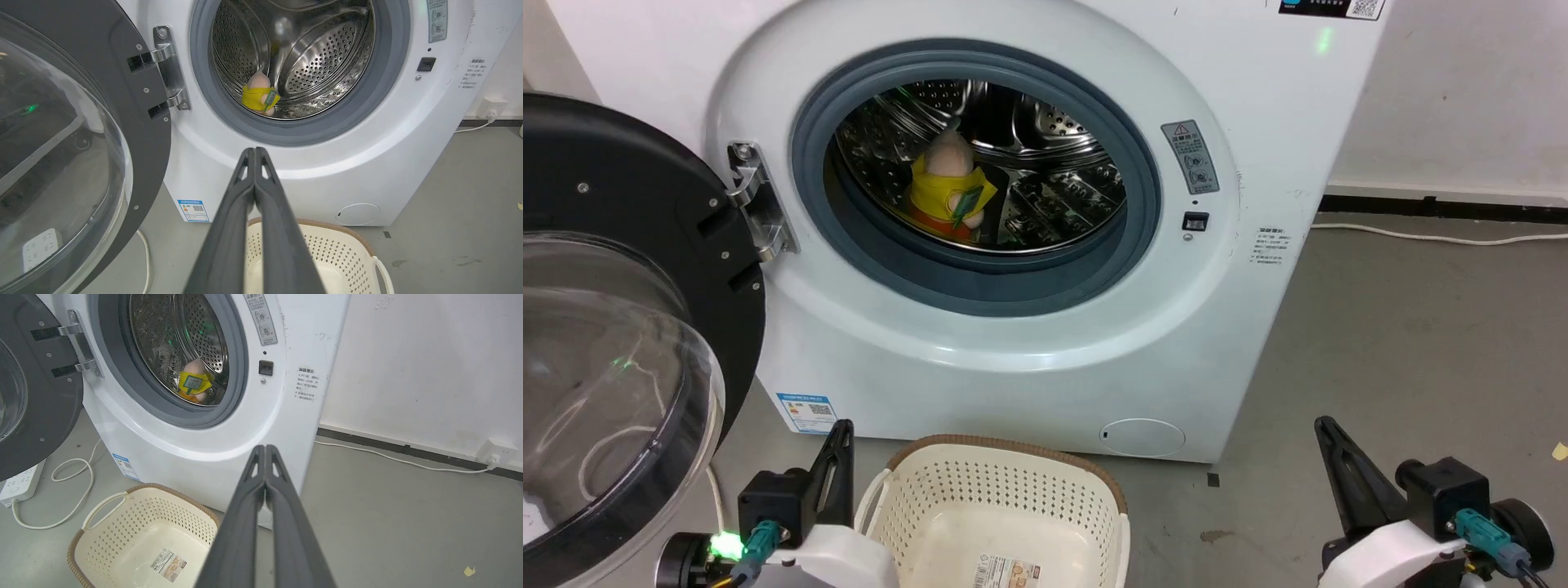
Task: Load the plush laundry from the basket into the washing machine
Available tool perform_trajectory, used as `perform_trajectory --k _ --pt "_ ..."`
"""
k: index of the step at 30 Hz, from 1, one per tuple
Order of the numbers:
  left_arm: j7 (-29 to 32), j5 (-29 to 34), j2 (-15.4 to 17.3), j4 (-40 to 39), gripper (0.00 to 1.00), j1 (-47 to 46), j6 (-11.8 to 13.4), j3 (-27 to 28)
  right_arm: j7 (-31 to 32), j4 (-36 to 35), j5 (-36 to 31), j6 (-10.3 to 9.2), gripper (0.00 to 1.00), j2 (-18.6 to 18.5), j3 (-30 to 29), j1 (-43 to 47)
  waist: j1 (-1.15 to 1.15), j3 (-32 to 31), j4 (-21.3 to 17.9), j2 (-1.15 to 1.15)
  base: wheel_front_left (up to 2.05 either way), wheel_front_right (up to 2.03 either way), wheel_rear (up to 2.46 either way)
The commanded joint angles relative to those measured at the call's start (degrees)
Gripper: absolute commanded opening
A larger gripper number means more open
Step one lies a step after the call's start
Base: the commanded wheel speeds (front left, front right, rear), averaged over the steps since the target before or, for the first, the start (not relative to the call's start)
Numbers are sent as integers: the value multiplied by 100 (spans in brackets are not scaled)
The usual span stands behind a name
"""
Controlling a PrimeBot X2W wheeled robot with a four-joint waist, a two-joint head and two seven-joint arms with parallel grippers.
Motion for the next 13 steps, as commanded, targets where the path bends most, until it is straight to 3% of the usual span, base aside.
perform_trajectory --k 1,13 --pt "40 70 -45 -45 0 -91 -20 55 28 -36 -31 3 0 -7 -17 -96 0 2 1 0 0 0 0" --pt "144 208 -135 -116 0 -111 -98 193 132 -59 -96 3 0 -8 -52 -146 0 23 11 0 0 0 0"
